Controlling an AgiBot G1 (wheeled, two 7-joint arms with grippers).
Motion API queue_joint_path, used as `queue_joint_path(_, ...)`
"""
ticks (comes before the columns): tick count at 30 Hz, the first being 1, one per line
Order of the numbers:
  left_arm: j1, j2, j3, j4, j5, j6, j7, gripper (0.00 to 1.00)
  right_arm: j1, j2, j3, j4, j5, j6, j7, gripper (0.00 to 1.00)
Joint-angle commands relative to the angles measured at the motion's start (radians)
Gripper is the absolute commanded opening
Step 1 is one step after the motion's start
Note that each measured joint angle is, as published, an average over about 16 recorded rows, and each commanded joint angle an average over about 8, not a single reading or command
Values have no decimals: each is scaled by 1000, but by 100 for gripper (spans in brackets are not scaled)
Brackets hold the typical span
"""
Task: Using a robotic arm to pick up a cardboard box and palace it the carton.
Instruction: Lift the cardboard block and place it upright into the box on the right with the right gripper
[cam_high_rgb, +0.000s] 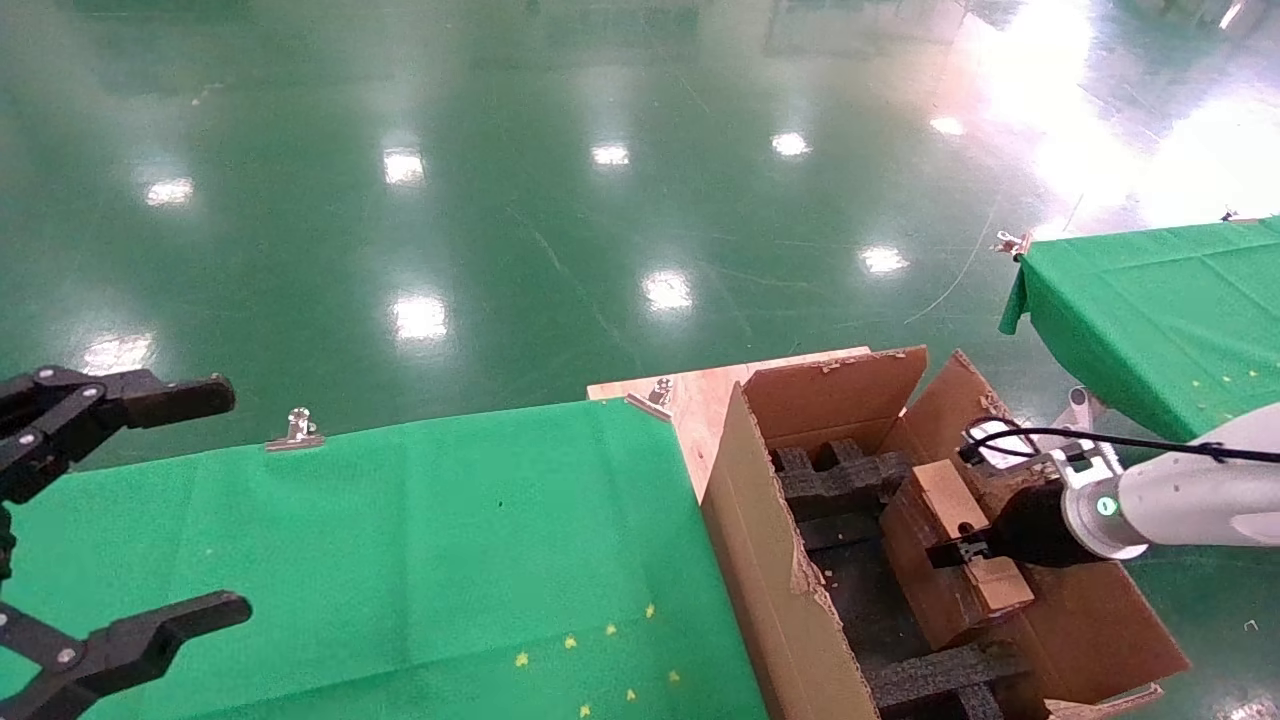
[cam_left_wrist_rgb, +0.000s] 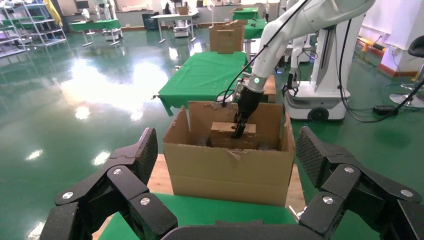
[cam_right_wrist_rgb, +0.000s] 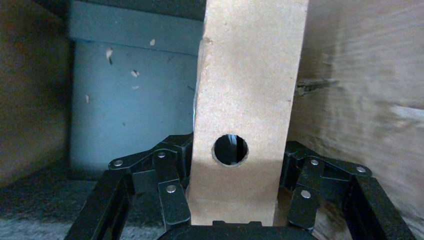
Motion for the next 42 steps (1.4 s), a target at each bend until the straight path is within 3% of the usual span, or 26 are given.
queue_joint_path(1, 0, 0, 0, 0, 0, 0, 0, 100, -16, -22, 2, -27, 5, 2, -14, 0)
queue_joint_path(12, 0, 0, 0, 0, 0, 0, 0, 100, -83, -110, 28, -181, 52, -22, -99, 0)
queue_joint_path(13, 0, 0, 0, 0, 0, 0, 0, 100, -86, -113, 30, -190, 55, -24, -104, 4)
queue_joint_path(20, 0, 0, 0, 0, 0, 0, 0, 100, -101, -134, 41, -234, 71, -34, -131, 88)
queue_joint_path(22, 0, 0, 0, 0, 0, 0, 0, 100, -103, -135, 42, -237, 72, -35, -133, 100)
queue_joint_path(42, 0, 0, 0, 0, 0, 0, 0, 100, -67, -108, 40, -200, 63, -40, -124, 100)
